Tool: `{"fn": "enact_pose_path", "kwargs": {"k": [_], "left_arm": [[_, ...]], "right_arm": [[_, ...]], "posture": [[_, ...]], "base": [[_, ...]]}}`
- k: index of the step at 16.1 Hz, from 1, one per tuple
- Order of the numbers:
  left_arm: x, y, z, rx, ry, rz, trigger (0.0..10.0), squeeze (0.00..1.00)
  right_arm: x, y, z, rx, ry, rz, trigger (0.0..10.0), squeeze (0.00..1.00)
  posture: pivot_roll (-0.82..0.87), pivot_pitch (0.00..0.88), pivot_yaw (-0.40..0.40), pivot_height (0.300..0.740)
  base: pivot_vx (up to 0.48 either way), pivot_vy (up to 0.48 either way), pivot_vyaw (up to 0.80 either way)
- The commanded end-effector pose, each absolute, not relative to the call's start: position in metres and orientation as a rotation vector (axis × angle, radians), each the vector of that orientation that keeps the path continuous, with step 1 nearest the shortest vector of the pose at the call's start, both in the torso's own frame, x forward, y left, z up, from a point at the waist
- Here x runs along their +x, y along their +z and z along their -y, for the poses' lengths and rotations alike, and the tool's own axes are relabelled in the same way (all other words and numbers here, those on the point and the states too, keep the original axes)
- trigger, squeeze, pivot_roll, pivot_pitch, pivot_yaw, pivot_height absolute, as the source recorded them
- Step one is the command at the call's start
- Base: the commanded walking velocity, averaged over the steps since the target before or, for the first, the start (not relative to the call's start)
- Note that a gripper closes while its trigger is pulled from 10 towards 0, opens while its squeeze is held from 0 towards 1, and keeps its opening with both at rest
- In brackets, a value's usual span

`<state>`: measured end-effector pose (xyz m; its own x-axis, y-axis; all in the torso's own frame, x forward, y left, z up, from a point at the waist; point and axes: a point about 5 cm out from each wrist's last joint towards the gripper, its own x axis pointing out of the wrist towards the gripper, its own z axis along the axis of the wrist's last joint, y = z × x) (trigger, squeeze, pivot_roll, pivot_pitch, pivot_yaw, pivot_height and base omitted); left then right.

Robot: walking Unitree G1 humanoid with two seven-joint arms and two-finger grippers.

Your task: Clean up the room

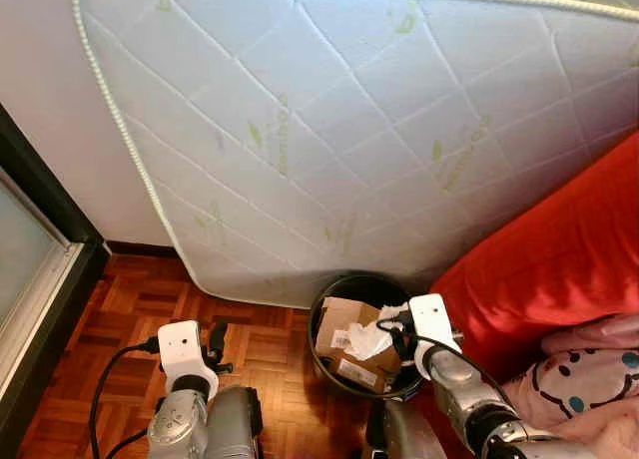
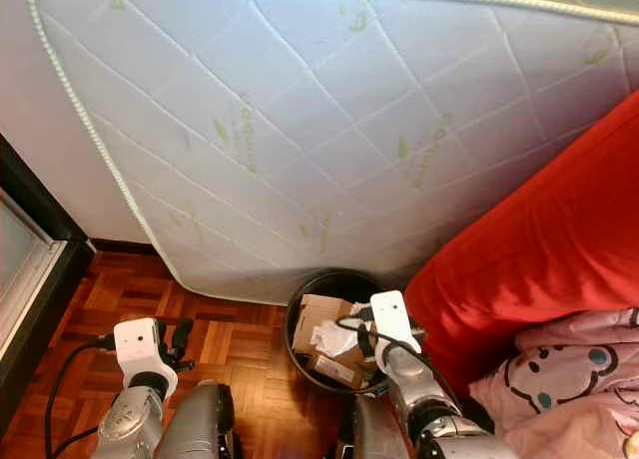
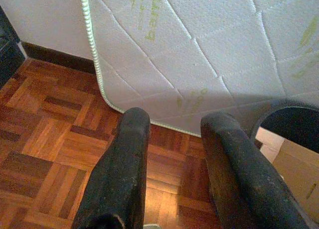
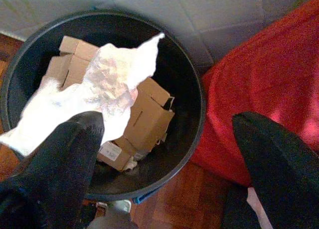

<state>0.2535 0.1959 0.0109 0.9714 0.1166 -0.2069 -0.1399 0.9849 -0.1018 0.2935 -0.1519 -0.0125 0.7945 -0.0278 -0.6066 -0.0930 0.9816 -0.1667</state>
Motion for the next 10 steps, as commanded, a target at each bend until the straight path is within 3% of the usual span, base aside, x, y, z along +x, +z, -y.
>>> {"fn": "enact_pose_path", "kwargs": {"k": [1, 5, 6, 10], "left_arm": [[0.248, 0.007, -0.195, -0.121, 0.136, -0.224, 10.0, 0.0], [0.248, 0.007, -0.195, -0.121, 0.134, -0.224, 10.0, 0.0], [0.248, 0.007, -0.195, -0.121, 0.135, -0.225, 10.0, 0.0], [0.248, 0.006, -0.195, -0.123, 0.129, -0.229, 10.0, 0.0]], "right_arm": [[0.284, -0.022, 0.158, -0.169, 0.012, -0.714, 10.0, 1.0], [0.277, -0.028, 0.165, -0.127, -0.042, -0.763, 10.0, 1.0], [0.273, -0.031, 0.162, -0.121, -0.015, -0.778, 10.0, 0.0], [0.264, -0.039, 0.157, -0.109, 0.012, -0.809, 10.0, 0.0]], "posture": [[0.12, 0.177, -0.114, 0.625], [0.12, 0.18, -0.115, 0.625], [0.12, 0.181, -0.115, 0.625], [0.12, 0.183, -0.111, 0.625]], "base": [[0.0, 0.0, 0.0], [0.0, 0.0, 0.0], [0.0, 0.0, 0.0], [0.0, 0.0, 0.0]]}}
